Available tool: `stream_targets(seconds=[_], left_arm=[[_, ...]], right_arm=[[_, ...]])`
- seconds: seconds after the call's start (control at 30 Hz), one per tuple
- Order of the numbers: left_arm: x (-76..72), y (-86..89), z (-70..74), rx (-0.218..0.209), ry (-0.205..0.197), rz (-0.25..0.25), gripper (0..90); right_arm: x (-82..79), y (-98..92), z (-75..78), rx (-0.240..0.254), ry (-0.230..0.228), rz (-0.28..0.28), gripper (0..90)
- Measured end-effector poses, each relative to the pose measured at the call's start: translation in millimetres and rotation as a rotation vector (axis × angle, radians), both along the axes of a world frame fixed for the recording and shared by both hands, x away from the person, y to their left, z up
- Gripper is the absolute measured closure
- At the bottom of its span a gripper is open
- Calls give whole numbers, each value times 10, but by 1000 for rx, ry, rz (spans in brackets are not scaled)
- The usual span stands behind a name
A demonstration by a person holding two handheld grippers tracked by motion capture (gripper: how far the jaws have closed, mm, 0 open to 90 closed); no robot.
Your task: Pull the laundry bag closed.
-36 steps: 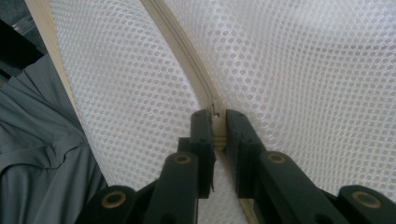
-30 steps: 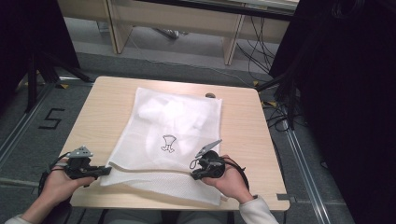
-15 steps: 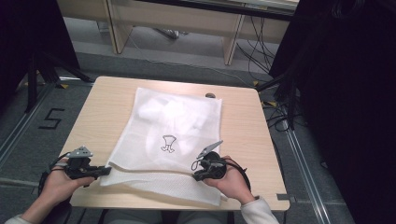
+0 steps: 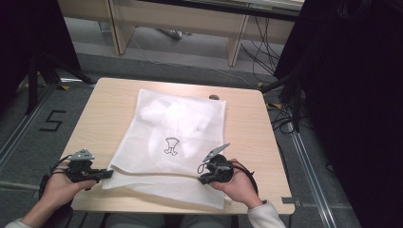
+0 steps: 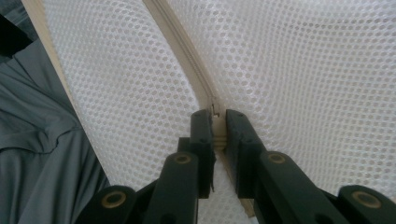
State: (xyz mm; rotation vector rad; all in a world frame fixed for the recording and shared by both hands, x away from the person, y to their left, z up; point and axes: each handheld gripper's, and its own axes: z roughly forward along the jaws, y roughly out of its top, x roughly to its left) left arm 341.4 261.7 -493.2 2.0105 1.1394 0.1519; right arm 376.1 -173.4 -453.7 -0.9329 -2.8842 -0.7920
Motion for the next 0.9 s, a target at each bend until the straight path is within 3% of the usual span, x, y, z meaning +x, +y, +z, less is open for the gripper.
stream_targets(seconds=[0.27,0.3,0.37,0.43,0.47,0.53,0.57,0.67,0.8,0.83,0.9], left_arm=[[1,-5,-7,0,-7,2,855],[-3,-24,-17,-21,-13,21,855],[-4,-28,-18,-23,-10,22,855],[-2,-26,-18,-21,-12,22,855],[3,-2,-4,7,-1,-1,855],[3,-2,-3,8,1,-1,855],[0,-17,-9,-14,0,11,855],[2,-7,-15,-5,-11,10,855],[6,1,-14,1,-3,14,855],[3,-16,-25,-16,-11,28,855],[6,-7,-23,0,-9,17,855]], right_arm=[[6,-61,-13,-20,15,8,823],[4,-66,-11,-27,15,10,823],[-3,-77,-7,-30,17,2,823],[-4,-81,-9,-38,17,5,823],[-3,-88,-10,-43,17,8,823],[-3,-94,-6,-51,21,10,823],[0,-100,-7,-55,17,9,822],[4,-131,-20,-70,20,7,823],[-12,-215,-30,-81,38,-30,823],[-14,-244,-38,-77,32,-32,822],[-31,-288,-50,-78,36,-40,823]])
